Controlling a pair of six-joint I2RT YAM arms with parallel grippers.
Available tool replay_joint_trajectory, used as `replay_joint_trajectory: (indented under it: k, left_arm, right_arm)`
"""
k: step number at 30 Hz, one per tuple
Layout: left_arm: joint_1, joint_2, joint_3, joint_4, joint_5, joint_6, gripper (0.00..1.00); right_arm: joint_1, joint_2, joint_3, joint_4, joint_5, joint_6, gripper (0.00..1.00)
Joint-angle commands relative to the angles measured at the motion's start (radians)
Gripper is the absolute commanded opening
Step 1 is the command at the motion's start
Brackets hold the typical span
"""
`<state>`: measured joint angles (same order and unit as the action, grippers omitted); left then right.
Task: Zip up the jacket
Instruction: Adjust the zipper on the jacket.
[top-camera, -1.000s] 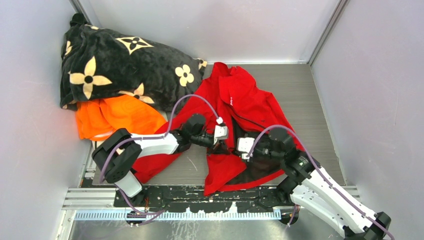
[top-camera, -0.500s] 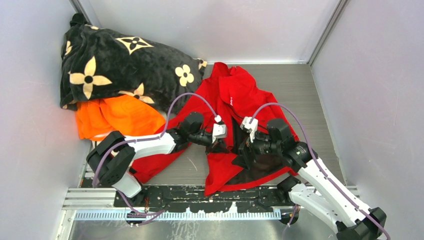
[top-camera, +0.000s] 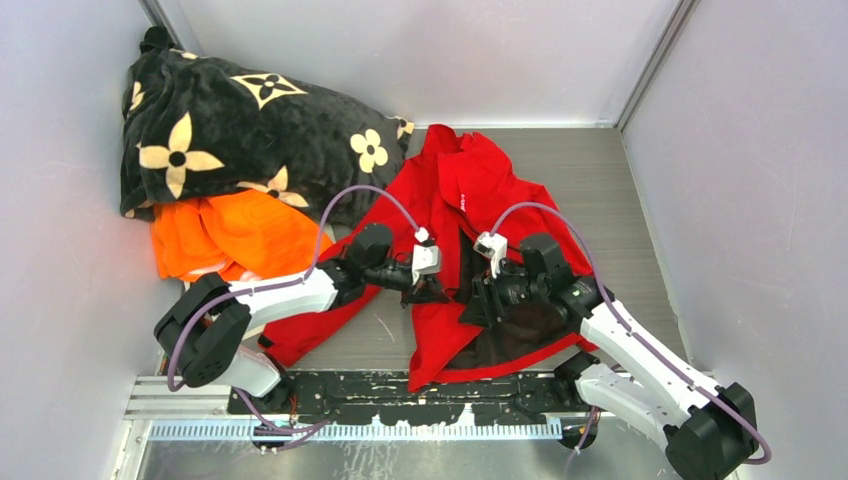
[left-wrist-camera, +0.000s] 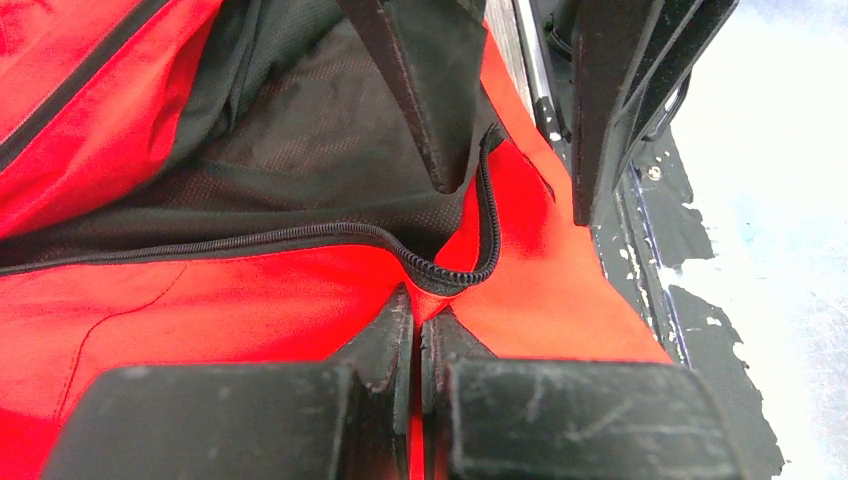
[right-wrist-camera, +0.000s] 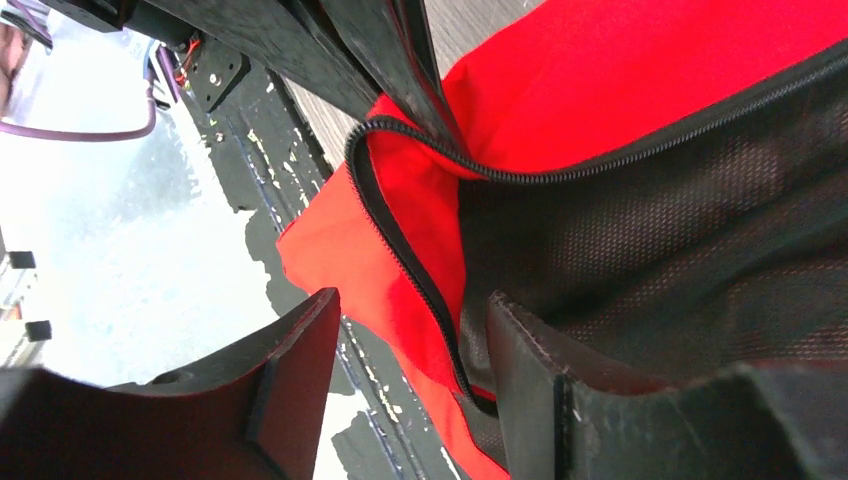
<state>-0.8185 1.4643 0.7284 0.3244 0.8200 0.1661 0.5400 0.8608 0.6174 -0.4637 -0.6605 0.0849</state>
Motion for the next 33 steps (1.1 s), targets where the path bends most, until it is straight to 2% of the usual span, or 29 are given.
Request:
replay_joint_trajectory:
  k: [1,3,10,14,16,18,19,23,26,30,31,33]
  left_arm:
    - [0.024,-0.041,-0.016,0.070,0.023,-0.009,0.00]
    - [0.030,-0.040,-0.016,0.071,0.030,-0.011,0.00]
    - [0.044,-0.030,-0.011,0.087,0.042,-0.026,0.00]
    - [0.051,-0.026,-0.009,0.112,0.037,-0.061,0.00]
    - [0.056,-0.024,-0.009,0.123,0.041,-0.083,0.00]
    - [0.059,-0.025,-0.009,0.132,0.048,-0.095,0.00]
    - [0.059,-0.024,-0.010,0.135,0.050,-0.098,0.00]
    - [0.061,-0.026,-0.011,0.139,0.056,-0.103,0.00]
    - [0.069,-0.029,-0.011,0.139,0.060,-0.104,0.00]
    - [0.081,-0.033,-0.002,0.137,0.059,-0.121,0.00]
    - [0.084,-0.035,0.000,0.137,0.057,-0.132,0.02]
    - [0.092,-0.044,0.003,0.143,0.025,-0.177,0.14]
  right_arm:
    - [0.000,0.013,-0.020,0.090,-0.040,0.072,0.59]
    - [0.000,0.018,-0.029,0.100,-0.036,0.082,0.55]
    - [0.008,0.038,-0.056,0.139,-0.050,0.100,0.29]
    - [0.007,0.041,-0.071,0.191,-0.060,0.133,0.21]
    - [0.007,0.040,-0.075,0.202,-0.056,0.141,0.23]
    - [0.007,0.039,-0.080,0.211,-0.042,0.153,0.35]
    - [0.008,0.039,-0.082,0.216,-0.043,0.156,0.37]
    - [0.008,0.041,-0.085,0.227,-0.038,0.164,0.37]
    - [0.008,0.038,-0.084,0.227,-0.044,0.159,0.26]
    - [0.008,0.033,-0.081,0.219,-0.063,0.149,0.06]
    - [0.008,0.031,-0.077,0.220,-0.065,0.151,0.02]
    - [0.005,0.028,-0.072,0.243,-0.075,0.177,0.01]
